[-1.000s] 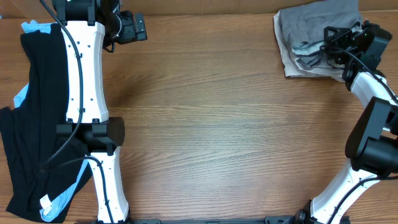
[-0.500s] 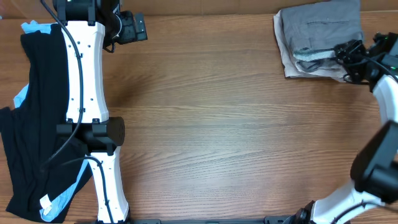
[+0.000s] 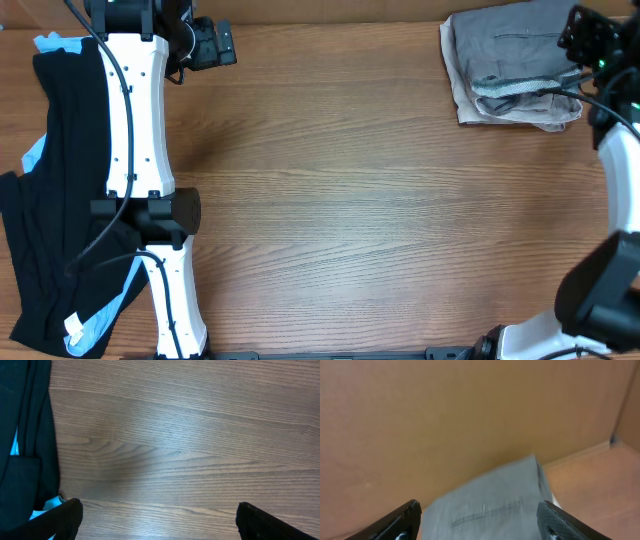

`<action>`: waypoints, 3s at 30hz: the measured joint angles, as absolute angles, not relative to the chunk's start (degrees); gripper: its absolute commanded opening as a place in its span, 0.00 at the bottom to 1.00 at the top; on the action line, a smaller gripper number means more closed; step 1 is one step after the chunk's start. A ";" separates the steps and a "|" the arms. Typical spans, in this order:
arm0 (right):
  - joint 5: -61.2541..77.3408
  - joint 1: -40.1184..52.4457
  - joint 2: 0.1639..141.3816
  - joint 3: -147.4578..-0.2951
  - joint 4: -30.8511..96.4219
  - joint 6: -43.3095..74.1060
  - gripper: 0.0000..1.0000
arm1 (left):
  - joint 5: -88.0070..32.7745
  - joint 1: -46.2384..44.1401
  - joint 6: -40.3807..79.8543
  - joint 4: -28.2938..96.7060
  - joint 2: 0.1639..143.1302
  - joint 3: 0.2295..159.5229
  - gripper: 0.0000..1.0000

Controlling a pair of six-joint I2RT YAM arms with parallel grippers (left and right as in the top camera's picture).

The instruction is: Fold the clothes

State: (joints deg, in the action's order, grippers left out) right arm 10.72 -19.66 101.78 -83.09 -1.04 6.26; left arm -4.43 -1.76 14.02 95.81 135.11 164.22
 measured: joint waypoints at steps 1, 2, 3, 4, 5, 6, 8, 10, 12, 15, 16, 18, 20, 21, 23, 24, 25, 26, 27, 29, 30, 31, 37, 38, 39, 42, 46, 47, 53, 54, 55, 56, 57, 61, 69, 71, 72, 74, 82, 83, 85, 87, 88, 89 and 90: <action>9.96 -19.14 103.09 -83.15 -3.36 4.99 0.80 | -4.43 -1.76 14.02 95.83 135.11 164.22 1.00; 9.43 -18.68 104.27 -83.15 -5.02 3.99 0.84 | -4.43 -1.76 14.02 95.79 135.11 164.22 1.00; 8.51 -18.22 105.75 -83.15 -6.63 3.03 0.86 | -4.43 -1.76 14.02 95.81 135.11 164.22 1.00; 7.51 -17.80 107.55 -83.15 -8.29 1.87 0.88 | -4.43 -1.76 14.02 95.81 135.11 164.22 1.00; 6.98 -17.54 108.86 -83.18 -9.34 1.32 0.89 | -4.43 -1.76 14.02 95.79 135.11 164.22 1.00; 6.52 -17.28 110.59 -83.33 -9.82 0.71 0.89 | -4.43 -1.76 14.02 95.79 135.11 164.22 1.00; 5.72 -17.15 114.28 -83.88 -9.89 -0.21 0.91 | -4.40 -1.76 14.02 95.74 135.11 164.22 1.00; 5.19 -17.17 118.28 -84.84 -9.54 -0.69 0.94 | -4.43 -1.76 14.02 95.72 135.11 164.22 1.00; 4.84 -17.21 122.15 -85.25 -9.26 -1.06 0.96 | -4.43 -1.76 14.02 95.57 135.11 164.22 1.00; 4.34 -17.23 127.09 -85.54 -8.45 -1.48 1.00 | -4.43 -1.76 14.02 94.72 135.11 164.22 1.00; 4.23 -17.23 128.33 -85.71 -8.23 -1.54 1.00 | -4.43 -1.76 14.02 94.50 135.11 164.22 1.00; 4.14 -17.26 129.99 -86.52 -7.62 -1.74 1.00 | -4.43 -1.76 14.02 94.11 135.11 164.22 1.00; 4.16 -17.28 130.26 -87.33 -6.39 -1.72 1.00 | -4.43 -1.76 14.02 93.84 135.11 164.22 1.00; 4.16 -17.26 130.26 -87.57 -5.98 -1.74 1.00 | -4.43 -1.76 14.02 93.84 135.11 164.22 1.00; 4.16 -17.26 130.26 -87.72 -5.69 -1.76 1.00 | -4.43 -1.76 14.02 93.84 135.11 164.22 1.00; 4.14 -17.26 130.26 -87.88 -5.28 -1.76 1.00 | -4.43 -1.76 14.02 93.86 135.11 164.22 1.00; 4.16 -17.26 130.26 -88.18 -4.67 -1.74 1.00 | -4.43 -1.76 14.02 93.82 135.11 164.22 1.00; 4.16 -17.26 130.23 -88.58 -3.60 -1.74 1.00 | -4.43 -1.76 14.02 93.86 135.11 164.22 1.00; 4.12 -17.26 130.06 -89.01 -2.63 -1.76 1.00 | -4.43 -1.76 14.02 93.84 135.11 164.22 1.00; 4.05 -17.26 129.23 -89.62 0.19 -1.72 1.00 | -4.43 -1.76 14.02 93.84 135.11 164.22 1.00; 4.05 -17.26 128.42 -89.71 1.87 -1.72 1.00 | -4.43 -1.76 14.02 93.84 135.11 164.22 1.00; 4.01 -17.26 127.04 -89.71 4.19 -1.69 1.00 | -4.43 -1.76 14.02 93.84 135.11 164.22 1.00; 4.05 -17.26 116.92 -90.45 15.55 -1.67 1.00 | -4.43 -1.76 14.02 93.84 135.11 164.22 1.00; 4.05 -17.26 114.15 -90.91 17.08 -1.63 1.00 | -4.43 -1.76 14.02 93.84 135.11 164.22 1.00; 4.14 -17.26 110.59 -91.59 18.81 -1.65 1.00 | -4.43 -1.76 14.02 93.84 135.11 164.22 1.00; 4.99 -17.26 100.62 -93.34 23.59 -1.58 1.00 | -4.43 -1.76 14.02 93.86 135.11 164.22 1.00; 9.02 -17.26 86.30 -95.26 31.79 -1.56 1.00 | -4.43 -1.76 14.02 93.86 135.11 164.22 1.00; 10.22 -17.26 83.57 -95.61 33.98 -1.54 1.00 | -4.43 -1.76 14.02 93.86 135.11 164.22 1.00; 15.66 -17.21 71.81 -95.85 44.60 -1.50 1.00 | -4.43 -1.76 14.02 93.84 135.11 164.22 1.00; 16.03 -17.21 71.18 -95.85 45.47 -1.50 1.00 | -4.43 -1.76 14.02 93.82 135.11 164.22 1.00; 16.32 -17.21 70.57 -95.85 46.33 -1.48 1.00 | -4.43 -1.76 14.02 93.84 135.11 164.22 1.00; 16.51 -17.21 70.19 -95.85 47.05 -1.52 1.00 | -4.43 -1.76 14.02 93.84 135.11 164.22 1.00; 16.62 -17.21 69.95 -95.85 47.57 -1.50 1.00 | -4.43 -1.76 14.02 93.84 135.11 164.22 1.00; 16.99 -17.21 69.80 -95.83 49.67 -1.52 1.00 | -4.43 -1.76 14.02 93.84 135.11 164.22 1.00; 15.25 -17.23 69.93 -95.79 59.24 -1.50 1.00 | -4.43 -1.76 14.02 93.86 135.11 164.22 1.00; 14.94 -17.21 70.02 -95.72 61.80 -1.54 1.00 | -4.43 -1.76 14.02 93.84 135.11 164.22 1.00; 14.76 -17.21 70.02 -95.68 62.89 -1.52 1.00 | -4.43 -1.76 14.02 93.86 135.11 164.22 1.00; 14.61 -17.08 70.02 -95.61 65.21 -1.50 1.00 | -4.43 -1.76 14.02 93.86 135.11 164.22 1.00; 9.98 -7.20 65.41 -92.03 67.22 -1.52 1.00 | -4.43 -1.76 14.02 93.84 135.11 164.22 1.00; 9.54 -5.96 64.18 -90.96 65.60 -1.50 1.00 | -4.43 -1.76 14.02 93.84 135.11 164.22 1.00; 8.71 -4.05 60.99 -87.29 59.22 -1.50 1.00 | -4.40 -1.76 14.02 93.84 135.11 164.22 1.00; 8.10 -3.14 56.97 -81.69 51.13 -1.54 1.00 | -4.43 -1.76 14.02 93.84 135.11 164.22 1.00; 7.99 -2.90 55.42 -79.20 48.21 -1.48 1.00 | -4.40 -1.76 14.02 93.84 135.11 164.22 1.00; 7.94 -2.79 53.34 -75.46 44.10 -1.52 1.00 | -4.40 -1.76 14.02 93.84 135.11 164.22 1.00; 7.97 -2.61 51.72 -72.31 41.36 -1.52 1.00 | -4.43 -1.76 14.04 93.84 135.11 164.22 1.00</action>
